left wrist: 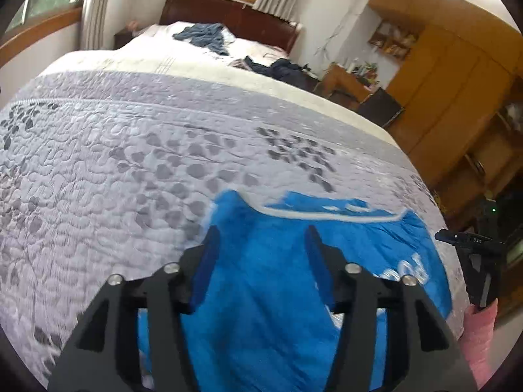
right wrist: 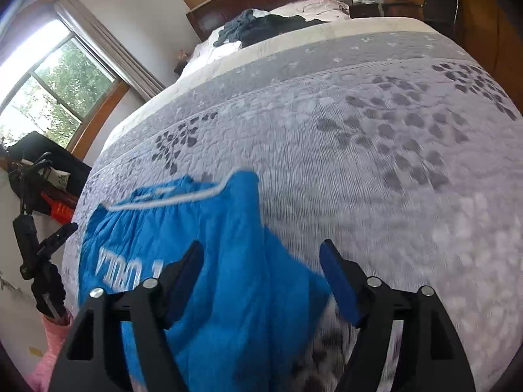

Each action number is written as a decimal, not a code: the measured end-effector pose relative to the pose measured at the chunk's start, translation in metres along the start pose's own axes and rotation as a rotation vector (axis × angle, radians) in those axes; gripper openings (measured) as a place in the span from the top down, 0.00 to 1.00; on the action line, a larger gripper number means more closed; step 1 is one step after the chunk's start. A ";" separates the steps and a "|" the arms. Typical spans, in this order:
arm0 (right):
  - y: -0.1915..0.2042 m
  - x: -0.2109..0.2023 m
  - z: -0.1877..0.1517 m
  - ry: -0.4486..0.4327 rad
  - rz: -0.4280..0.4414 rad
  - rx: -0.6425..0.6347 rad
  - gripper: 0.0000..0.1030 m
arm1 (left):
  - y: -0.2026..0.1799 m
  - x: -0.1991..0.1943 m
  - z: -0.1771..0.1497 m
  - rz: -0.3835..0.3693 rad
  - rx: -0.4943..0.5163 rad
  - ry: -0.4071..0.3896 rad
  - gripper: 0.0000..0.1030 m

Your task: Fold large clothes

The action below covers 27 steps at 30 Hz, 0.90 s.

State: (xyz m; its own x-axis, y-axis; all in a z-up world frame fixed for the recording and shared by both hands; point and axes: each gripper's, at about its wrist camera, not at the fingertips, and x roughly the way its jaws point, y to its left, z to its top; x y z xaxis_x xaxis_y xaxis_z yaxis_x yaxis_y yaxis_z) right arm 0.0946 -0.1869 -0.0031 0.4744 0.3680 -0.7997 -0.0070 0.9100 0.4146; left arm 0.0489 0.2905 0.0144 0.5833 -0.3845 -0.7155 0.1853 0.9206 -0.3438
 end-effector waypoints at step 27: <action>-0.010 0.009 -0.107 0.171 0.115 0.064 0.19 | -0.047 -0.006 -0.098 0.094 0.062 0.090 0.29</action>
State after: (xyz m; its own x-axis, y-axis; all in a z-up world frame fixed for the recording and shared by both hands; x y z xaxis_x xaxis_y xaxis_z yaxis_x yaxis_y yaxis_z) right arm 0.0046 -0.1725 -0.0607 0.3171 0.5011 -0.8052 0.0057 0.8480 0.5300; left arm -0.0409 0.2427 -0.0250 0.5278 -0.2988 -0.7951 0.1835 0.9541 -0.2367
